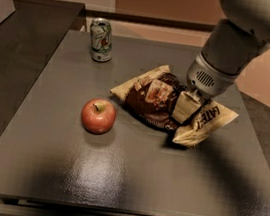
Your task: Move brown chip bag near apple
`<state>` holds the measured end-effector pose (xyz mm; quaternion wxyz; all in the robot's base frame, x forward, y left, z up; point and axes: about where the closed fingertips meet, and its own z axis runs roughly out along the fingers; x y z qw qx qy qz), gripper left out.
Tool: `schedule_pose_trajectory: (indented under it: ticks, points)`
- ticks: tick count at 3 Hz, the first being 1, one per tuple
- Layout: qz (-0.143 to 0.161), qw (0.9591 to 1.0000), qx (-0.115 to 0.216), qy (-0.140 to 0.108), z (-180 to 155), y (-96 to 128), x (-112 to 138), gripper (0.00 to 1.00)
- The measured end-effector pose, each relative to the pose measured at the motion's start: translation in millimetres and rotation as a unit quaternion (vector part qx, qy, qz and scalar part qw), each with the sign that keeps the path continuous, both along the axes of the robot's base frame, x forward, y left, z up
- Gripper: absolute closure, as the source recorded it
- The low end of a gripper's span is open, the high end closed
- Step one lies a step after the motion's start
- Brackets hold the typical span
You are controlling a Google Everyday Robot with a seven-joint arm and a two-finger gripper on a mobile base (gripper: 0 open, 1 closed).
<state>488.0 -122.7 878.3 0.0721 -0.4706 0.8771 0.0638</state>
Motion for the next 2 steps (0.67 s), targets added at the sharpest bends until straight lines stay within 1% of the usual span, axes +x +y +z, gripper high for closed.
schedule_pose_trajectory:
  ticks: [1,2]
  points:
    - [0.018,0.9998,0.003,0.004,0,25,0,1.00]
    - [0.036,0.9993,0.001,0.005,-2,50,1,0.77]
